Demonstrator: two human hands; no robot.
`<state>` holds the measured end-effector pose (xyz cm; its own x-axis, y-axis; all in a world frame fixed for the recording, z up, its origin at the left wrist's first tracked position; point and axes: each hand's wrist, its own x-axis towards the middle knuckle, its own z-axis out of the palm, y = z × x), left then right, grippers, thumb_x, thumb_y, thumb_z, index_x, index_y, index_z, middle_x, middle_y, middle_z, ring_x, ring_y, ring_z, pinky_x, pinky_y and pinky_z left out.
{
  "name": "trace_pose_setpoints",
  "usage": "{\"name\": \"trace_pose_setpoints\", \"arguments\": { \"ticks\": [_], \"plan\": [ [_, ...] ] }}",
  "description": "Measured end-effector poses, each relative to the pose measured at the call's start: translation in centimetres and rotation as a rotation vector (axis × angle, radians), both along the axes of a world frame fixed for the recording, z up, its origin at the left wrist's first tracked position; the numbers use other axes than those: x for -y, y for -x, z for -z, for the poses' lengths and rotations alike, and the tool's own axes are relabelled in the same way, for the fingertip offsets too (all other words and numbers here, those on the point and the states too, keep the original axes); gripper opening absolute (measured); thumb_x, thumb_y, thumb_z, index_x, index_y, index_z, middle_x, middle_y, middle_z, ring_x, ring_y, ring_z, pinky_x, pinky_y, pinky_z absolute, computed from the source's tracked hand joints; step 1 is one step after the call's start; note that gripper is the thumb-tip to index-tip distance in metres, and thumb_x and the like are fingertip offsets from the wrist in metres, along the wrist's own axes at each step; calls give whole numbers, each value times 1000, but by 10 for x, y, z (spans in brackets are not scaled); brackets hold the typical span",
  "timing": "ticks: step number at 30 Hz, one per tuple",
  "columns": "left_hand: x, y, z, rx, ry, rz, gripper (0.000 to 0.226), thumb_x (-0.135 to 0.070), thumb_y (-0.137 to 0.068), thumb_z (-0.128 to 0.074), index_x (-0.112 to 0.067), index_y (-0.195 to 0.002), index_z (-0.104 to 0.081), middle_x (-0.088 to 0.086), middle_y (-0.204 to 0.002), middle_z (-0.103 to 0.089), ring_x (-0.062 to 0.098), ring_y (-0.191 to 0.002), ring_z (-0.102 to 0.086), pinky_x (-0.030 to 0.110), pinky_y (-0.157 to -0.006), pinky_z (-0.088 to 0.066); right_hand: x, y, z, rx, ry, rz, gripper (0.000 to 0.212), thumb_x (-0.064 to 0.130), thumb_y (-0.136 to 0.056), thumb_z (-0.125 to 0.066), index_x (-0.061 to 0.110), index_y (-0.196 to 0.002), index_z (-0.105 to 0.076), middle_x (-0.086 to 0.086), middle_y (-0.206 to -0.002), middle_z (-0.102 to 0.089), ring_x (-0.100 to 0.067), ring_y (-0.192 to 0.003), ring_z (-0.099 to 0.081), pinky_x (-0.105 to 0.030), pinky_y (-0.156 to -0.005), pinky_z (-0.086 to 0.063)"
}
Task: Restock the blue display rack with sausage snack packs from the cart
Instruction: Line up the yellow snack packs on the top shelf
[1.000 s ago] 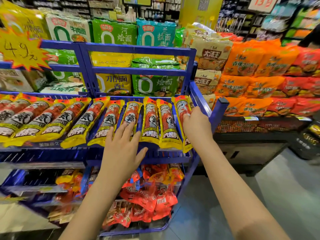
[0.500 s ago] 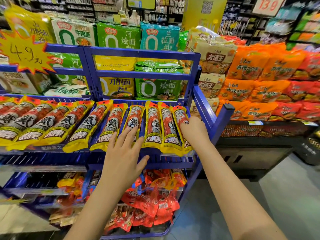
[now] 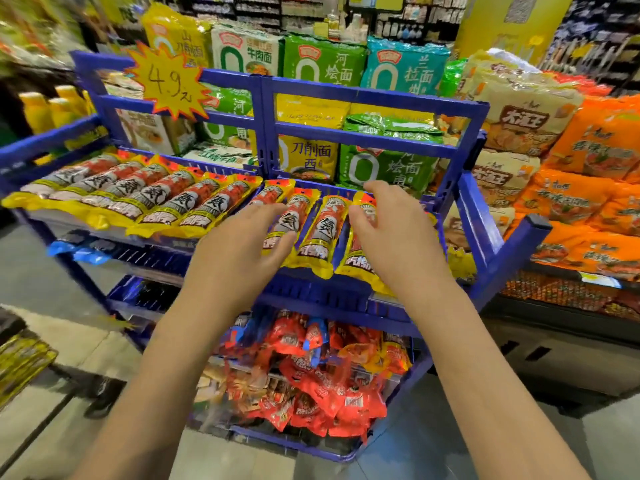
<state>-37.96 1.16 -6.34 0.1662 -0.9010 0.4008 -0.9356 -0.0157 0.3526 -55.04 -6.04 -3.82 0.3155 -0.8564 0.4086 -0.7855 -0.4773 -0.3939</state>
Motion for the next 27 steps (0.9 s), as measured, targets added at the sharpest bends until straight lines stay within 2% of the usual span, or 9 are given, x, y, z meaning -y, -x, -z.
{"name": "trace_pose_setpoints", "arguments": {
  "ticks": [6,9,13,16,17,19,21,23,27],
  "plan": [
    [-99,-65,14,127,-55,-413,53,-38,-91,-52,-17,-138,-42,5,-136,-52,28,-121,-49,43,-94,-44,-53,-83,12,-1,193,-511,40,30,-93,-47,8,-125,-54,-8,-118,-60,-27,-110,-54,-42,-93,-43],
    [-158,-89,43,128,-140,-581,55,-33,-87,-60,-10,-136,-46,11,-134,-53,32,-120,-50,44,-97,-42,-84,-127,40,-33,204,-719,39,30,-86,-50,6,-115,-60,-10,-109,-64,-31,-101,-60,-44,-84,-48],
    [-236,-108,86,4,-313,-788,59,-35,-88,-59,-9,-139,-42,11,-140,-48,31,-124,-47,41,-99,-41,-126,-184,89,-171,76,-970,41,36,-84,-43,8,-110,-60,-11,-103,-64,-35,-94,-60,-46,-78,-50],
    [-287,-123,118,-70,-414,-897,56,-42,-86,-49,-4,-126,-56,15,-124,-60,36,-107,-59,44,-85,-52,-161,-224,127,-277,2,-1077,33,39,-79,-41,15,-96,-56,-8,-93,-63,-33,-85,-61,-40,-68,-49],
    [-303,-129,129,-107,-449,-923,57,-44,-86,-47,-4,-126,-57,15,-124,-60,36,-108,-59,43,-87,-51,-172,-237,139,-308,-40,-1098,24,35,-77,-48,16,-90,-55,-7,-85,-63,-32,-77,-62,-37,-61,-49],
    [-334,-147,154,-230,-533,-989,60,-46,-89,-46,-12,-139,-43,9,-138,-49,30,-125,-46,37,-102,-37,-191,-263,165,-357,-38,-1139,19,30,-72,-56,15,-83,-61,-5,-76,-62,-29,-67,-62,-33,-55,-49],
    [-364,-168,177,-299,-575,-1006,60,-47,-91,-45,-19,-143,-34,2,-142,-42,23,-130,-39,36,-103,-37,-212,-291,185,-474,-106,-1165,34,35,-82,-46,12,-102,-63,-6,-91,-64,-29,-83,-62,-37,-70,-49],
    [-388,-190,192,-336,-604,-1002,59,-44,-93,-46,-19,-144,-32,0,-145,-39,21,-131,-38,34,-104,-38,-230,-315,203,-532,-232,-1141,41,40,-91,-41,17,-122,-54,-5,-114,-60,-28,-105,-56,-39,-88,-42],
    [-424,-244,207,-385,-674,-964,59,-42,-95,-44,-17,-146,-30,0,-148,-35,18,-134,-36,30,-104,-35,-261,-364,230,-485,-367,-1114,46,44,-95,-40,21,-134,-47,0,-135,-50,-23,-122,-49,-34,-99,-37]
  ]
}}
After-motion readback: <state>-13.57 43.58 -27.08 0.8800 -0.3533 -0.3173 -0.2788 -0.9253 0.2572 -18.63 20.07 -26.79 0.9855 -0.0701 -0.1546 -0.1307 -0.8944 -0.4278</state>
